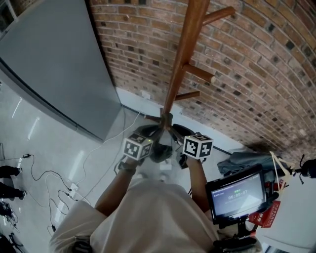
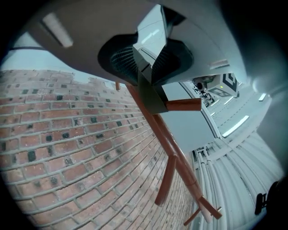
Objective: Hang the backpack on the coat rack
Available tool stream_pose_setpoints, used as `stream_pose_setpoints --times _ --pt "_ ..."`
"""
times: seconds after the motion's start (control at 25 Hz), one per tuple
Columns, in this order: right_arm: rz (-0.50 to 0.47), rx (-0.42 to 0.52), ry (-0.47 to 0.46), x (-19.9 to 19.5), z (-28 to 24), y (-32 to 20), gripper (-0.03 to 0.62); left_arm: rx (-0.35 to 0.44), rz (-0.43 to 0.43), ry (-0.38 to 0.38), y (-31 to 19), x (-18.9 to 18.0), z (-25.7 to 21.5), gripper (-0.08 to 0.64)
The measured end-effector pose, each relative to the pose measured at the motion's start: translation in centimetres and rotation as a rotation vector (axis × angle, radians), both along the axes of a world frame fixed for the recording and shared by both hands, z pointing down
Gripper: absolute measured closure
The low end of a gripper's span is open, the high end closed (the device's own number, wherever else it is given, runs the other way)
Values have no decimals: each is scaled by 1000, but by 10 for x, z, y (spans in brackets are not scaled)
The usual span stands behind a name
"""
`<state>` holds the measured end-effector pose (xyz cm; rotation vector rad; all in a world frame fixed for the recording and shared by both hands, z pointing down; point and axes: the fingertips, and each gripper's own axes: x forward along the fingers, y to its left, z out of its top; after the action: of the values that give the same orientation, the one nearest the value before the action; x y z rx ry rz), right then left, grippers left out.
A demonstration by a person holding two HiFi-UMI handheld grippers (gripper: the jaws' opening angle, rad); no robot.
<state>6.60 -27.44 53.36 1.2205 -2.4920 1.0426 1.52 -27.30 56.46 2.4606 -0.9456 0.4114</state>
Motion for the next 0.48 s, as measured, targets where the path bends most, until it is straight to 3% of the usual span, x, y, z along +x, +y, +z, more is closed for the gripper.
stream_pose_setpoints --times 0.16,0.32,0.48 --pt "62 60 10 21 -24 0 514 33 -23 -11 4 -16 -11 489" --pt "54 134 56 22 -50 0 517 86 -28 -22 4 -24 -32 509" --pt "38 214 126 17 -71 3 540 189 -15 -101 2 -27 -56 532"
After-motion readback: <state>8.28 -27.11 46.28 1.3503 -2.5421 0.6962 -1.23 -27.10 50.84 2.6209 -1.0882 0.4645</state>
